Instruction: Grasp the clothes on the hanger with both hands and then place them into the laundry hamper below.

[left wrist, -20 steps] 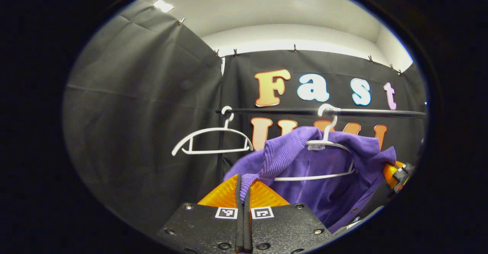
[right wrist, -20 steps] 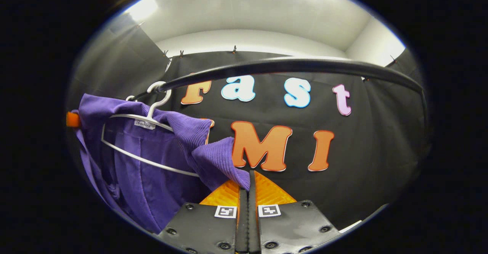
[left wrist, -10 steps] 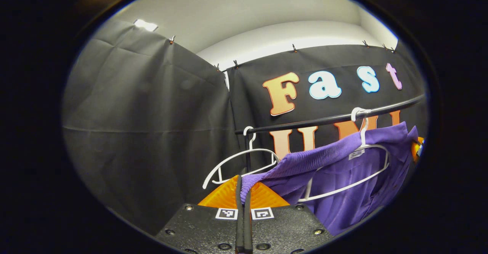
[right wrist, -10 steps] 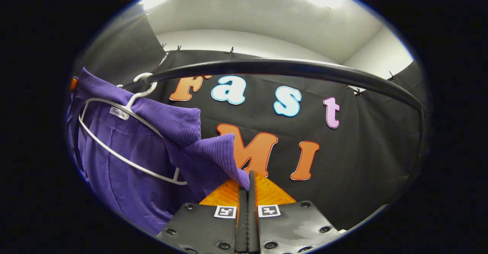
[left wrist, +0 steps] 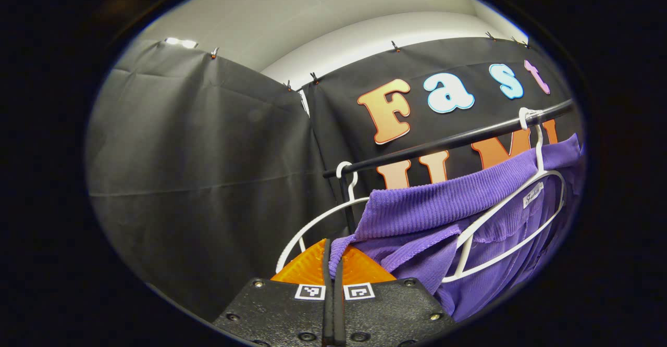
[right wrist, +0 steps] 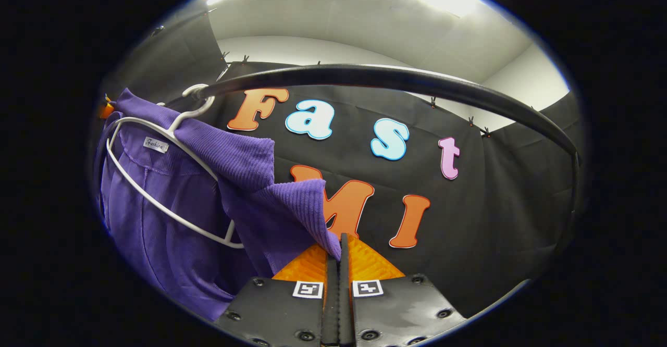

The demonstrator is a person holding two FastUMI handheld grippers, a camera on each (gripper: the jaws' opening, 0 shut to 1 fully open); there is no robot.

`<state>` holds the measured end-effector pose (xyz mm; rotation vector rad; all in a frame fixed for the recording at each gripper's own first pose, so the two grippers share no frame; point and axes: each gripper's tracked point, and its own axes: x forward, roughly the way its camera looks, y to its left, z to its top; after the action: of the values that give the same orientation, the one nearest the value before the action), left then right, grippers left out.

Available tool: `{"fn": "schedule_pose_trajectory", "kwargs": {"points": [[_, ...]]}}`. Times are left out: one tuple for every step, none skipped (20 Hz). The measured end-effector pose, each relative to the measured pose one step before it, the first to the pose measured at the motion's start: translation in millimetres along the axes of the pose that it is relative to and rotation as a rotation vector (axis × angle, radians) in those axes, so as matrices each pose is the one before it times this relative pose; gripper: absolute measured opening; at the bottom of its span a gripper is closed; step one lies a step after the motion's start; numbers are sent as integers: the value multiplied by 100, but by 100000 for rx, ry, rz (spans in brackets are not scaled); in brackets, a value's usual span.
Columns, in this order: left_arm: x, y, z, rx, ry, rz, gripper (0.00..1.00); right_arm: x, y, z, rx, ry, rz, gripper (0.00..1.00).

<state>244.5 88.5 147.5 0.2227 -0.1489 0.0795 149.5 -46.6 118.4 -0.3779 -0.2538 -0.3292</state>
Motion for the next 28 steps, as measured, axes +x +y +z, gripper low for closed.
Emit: {"fn": "schedule_pose_trajectory", "kwargs": {"points": [[-51,-209,-438,-1652,1540,-828,0,282,286,-571,1879,1099,143,7],[113,-126,-95,-1598,-83,-959,0,108,413,-747,2883,1521,402,7],[106,-37,16,-977,-331,-574,0,144,356,-497,3987,1043,533,7],[189,-63,46,-776,-429,-378,0,-36,332,-433,5151,536,905,7],[139,114,189,-561,-621,-13,0,91,471,-466,6708,356,1605,7],[238,44,132,-646,-589,-241,0,149,383,-464,8132,1104,1389,7],[148,-113,172,-928,-567,-521,0,655,216,-539,10515,1327,2012,7],[-42,-55,78,-1027,-556,-605,0,630,98,-658,10113,2189,1667,7],[-59,-82,92,-823,-407,-565,0,384,133,-736,10139,2547,2216,7],[85,155,132,-487,-536,-505,0,554,206,-413,7968,1884,1979,7],[135,201,219,-209,-560,-140,0,581,-89,32,4695,507,2413,7],[84,197,121,-263,-669,-253,0,716,244,213,2577,111,3734,7],[162,190,182,-497,-505,-234,0,134,822,311,4252,1788,6342,7],[151,39,255,-1249,-580,-622,0,526,431,346,4522,1076,4369,7],[61,-144,303,-1823,-725,-1074,0,402,-291,348,3785,627,2889,7],[-72,-70,331,-1970,-732,-1017,0,647,-549,680,3624,228,1949,7],[-115,-161,508,-1362,-1154,-911,0,665,-270,787,3399,-26,1667,7],[-143,22,639,-48,-1260,-343,0,737,-90,593,2158,422,1441,7],[-6,57,654,723,-1441,-390,0,995,-68,429,419,747,1063,7],[246,132,694,920,-1609,-402,0,1182,-49,359,-737,805,1021,7],[183,-11,724,772,-1558,-710,0,680,20,308,-1294,1194,1282,7],[248,-89,356,1321,-1314,-702,0,736,94,330,-559,821,1393,7],[290,16,231,1560,-299,-418,0,811,24,450,480,756,1611,7],[329,21,-408,897,573,-398,0,908,-132,167,1310,1001,935,7],[322,-131,-465,36,945,-381,0,783,-260,70,526,983,925,7],[275,-147,-604,-268,1427,-431,0,871,-380,-4,-1242,688,-65,7],[224,-154,-726,-236,1636,-412,0,862,-623,-174,-1883,1210,-546,7],[315,120,-966,-255,2189,58,0,890,-539,-411,-1051,931,-406,7]]}}
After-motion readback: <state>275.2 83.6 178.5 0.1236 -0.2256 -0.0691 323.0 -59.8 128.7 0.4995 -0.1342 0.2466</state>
